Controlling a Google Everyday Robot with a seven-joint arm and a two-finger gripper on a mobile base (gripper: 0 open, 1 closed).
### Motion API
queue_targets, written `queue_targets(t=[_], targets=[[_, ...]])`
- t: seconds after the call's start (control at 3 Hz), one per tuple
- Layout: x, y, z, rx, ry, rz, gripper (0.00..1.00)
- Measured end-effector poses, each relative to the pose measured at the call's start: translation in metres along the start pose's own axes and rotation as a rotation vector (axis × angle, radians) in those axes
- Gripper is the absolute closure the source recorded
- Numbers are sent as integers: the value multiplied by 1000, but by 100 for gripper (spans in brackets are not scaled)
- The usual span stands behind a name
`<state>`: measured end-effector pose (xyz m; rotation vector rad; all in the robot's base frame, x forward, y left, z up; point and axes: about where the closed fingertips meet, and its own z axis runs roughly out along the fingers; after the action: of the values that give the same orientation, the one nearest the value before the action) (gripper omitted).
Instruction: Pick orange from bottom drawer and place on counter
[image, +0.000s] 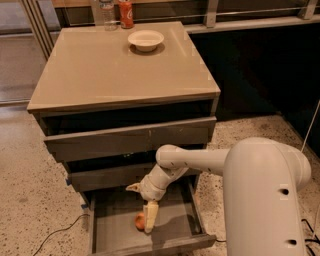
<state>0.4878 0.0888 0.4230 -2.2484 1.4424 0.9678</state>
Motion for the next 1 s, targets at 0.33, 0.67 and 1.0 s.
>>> queue_targets(t=[0.33, 0.67, 1.0], targets=[[26, -4, 26, -26, -29, 38, 0], [22, -2, 27, -19, -9, 21, 0], [22, -2, 27, -19, -9, 21, 0]])
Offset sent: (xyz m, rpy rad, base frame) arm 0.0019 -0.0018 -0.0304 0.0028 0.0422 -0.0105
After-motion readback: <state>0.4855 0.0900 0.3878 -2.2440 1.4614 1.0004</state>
